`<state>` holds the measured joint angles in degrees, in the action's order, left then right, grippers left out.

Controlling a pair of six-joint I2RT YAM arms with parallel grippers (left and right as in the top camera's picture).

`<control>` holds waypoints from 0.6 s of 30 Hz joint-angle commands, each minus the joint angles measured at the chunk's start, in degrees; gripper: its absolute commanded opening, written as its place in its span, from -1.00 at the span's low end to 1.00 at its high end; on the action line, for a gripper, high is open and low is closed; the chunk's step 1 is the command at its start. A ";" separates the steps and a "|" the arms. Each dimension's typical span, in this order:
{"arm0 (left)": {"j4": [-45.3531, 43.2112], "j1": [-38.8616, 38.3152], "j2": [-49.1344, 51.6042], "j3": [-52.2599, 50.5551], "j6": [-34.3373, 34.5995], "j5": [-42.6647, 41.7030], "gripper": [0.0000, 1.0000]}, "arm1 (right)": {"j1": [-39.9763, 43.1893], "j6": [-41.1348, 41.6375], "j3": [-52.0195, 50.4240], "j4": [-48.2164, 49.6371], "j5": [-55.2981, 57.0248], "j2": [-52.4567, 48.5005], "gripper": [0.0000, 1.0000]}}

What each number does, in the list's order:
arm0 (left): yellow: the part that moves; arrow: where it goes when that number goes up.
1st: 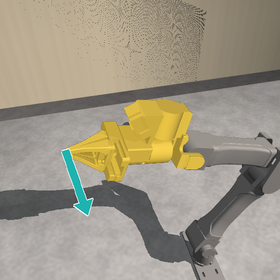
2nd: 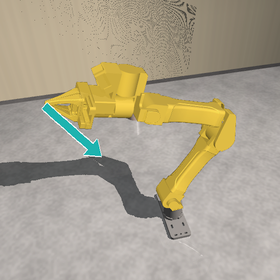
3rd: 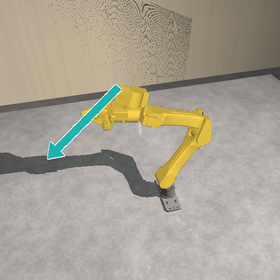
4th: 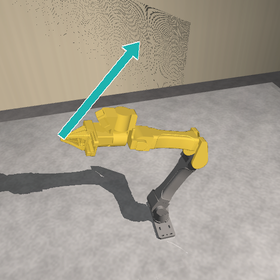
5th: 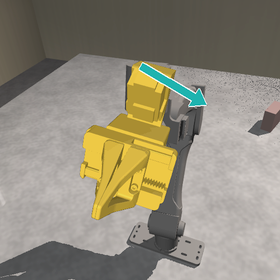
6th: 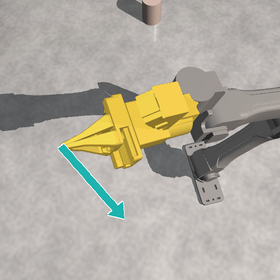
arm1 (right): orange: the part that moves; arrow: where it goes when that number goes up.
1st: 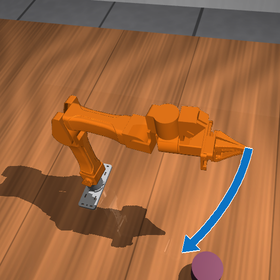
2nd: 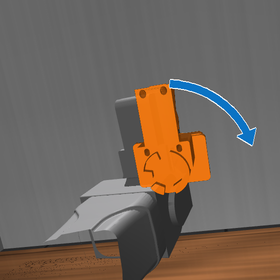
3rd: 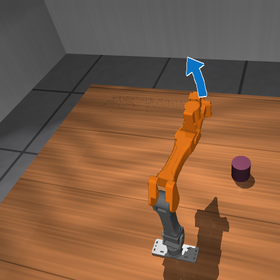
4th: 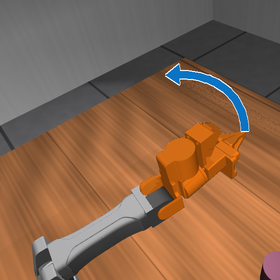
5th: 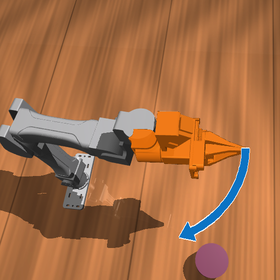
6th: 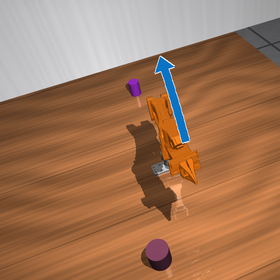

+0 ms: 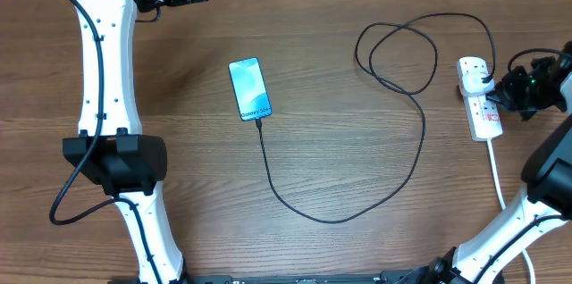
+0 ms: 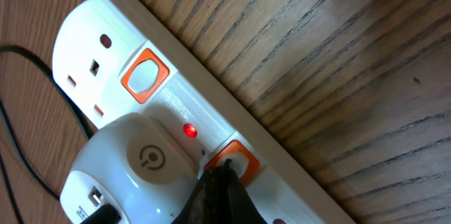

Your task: Plug charger to phone and switch on socket

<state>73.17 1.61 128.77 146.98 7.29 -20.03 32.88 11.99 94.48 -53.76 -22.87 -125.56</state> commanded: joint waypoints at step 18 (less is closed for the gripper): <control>0.07 -0.13 0.33 0.17 -0.68 0.55 0.99 | 0.98 -1.29 5.03 -8.66 -2.73 20.61 -0.46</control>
<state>73.19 1.61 128.77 146.98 7.29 -19.88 34.04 11.64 96.49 -61.69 -24.71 -114.45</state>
